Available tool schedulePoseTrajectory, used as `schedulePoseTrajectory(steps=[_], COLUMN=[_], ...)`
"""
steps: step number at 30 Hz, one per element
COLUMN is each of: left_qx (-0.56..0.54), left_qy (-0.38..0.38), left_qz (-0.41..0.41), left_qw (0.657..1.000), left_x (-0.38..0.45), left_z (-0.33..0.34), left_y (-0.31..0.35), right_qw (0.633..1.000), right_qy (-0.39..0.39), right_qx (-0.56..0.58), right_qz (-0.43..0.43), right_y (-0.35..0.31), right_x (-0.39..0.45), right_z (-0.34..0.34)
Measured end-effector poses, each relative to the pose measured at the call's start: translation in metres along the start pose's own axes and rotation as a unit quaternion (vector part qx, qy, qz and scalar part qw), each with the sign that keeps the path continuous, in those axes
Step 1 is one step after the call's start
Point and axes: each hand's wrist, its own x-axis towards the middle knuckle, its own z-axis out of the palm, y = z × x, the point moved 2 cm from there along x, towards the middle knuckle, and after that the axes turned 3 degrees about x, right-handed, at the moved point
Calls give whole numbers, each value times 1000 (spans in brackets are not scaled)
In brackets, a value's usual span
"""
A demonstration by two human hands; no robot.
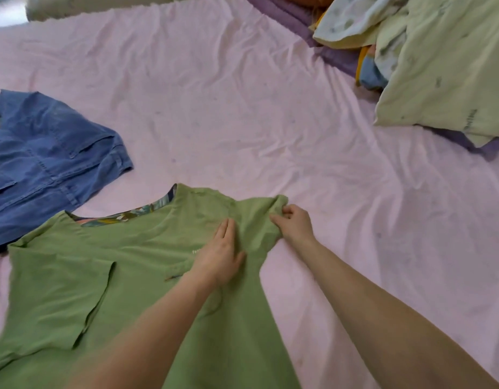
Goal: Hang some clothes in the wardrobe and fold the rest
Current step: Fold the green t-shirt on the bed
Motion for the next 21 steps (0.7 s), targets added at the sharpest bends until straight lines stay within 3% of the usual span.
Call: schedulePoseTrajectory(steps=[2,5,7,9,11,15,21], left_qx=[15,60,90,98,90,101,106], left_qy=[-11,-28,-37,-38,-16,68,4], left_qz=[-7,-23,-24,-30,-31,-10,-73], left_qw=[1000,998,995,994,995,993,992], left_x=[8,12,14,17,20,37,67], left_z=[8,22,27,28,23,7,1], left_y=[1,1,0,1,2,2,-17], right_qw=[999,983,976,978,980,992,996], right_qy=[27,133,159,127,119,95,36], right_qx=[9,-21,-91,-160,-159,-62,-52], right_qz=[-44,-128,-119,-43,26,58,58], right_y=[-9,-14,1,26,43,34,15], right_x=[-5,-22,-34,-39,-38,-24,1], right_z=[-2,-23,-35,-39,-41,-33,-8])
